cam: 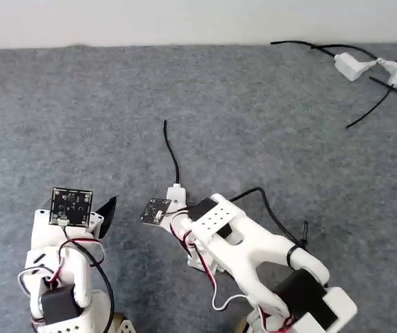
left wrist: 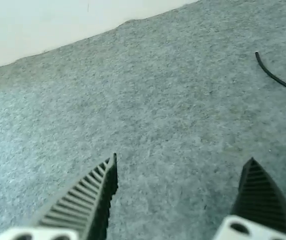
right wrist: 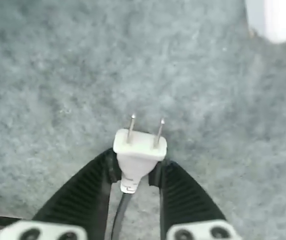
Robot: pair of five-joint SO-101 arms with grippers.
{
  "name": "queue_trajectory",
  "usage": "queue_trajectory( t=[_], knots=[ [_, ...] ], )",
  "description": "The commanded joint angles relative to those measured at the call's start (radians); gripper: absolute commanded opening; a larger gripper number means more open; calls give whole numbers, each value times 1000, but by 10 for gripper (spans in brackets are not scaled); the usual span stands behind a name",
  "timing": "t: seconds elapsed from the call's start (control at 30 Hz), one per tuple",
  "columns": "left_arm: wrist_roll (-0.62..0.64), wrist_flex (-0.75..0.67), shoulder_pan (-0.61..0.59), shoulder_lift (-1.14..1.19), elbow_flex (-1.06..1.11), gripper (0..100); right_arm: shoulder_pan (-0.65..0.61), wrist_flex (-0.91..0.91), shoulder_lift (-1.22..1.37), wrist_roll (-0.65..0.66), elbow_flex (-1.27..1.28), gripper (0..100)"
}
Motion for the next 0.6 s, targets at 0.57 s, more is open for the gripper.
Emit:
queue_trajectory(
  t=[0.57],
  knots=[
    [-25,-78,11,-18,30,374,125,519,-358,226,-282,9]
  ],
)
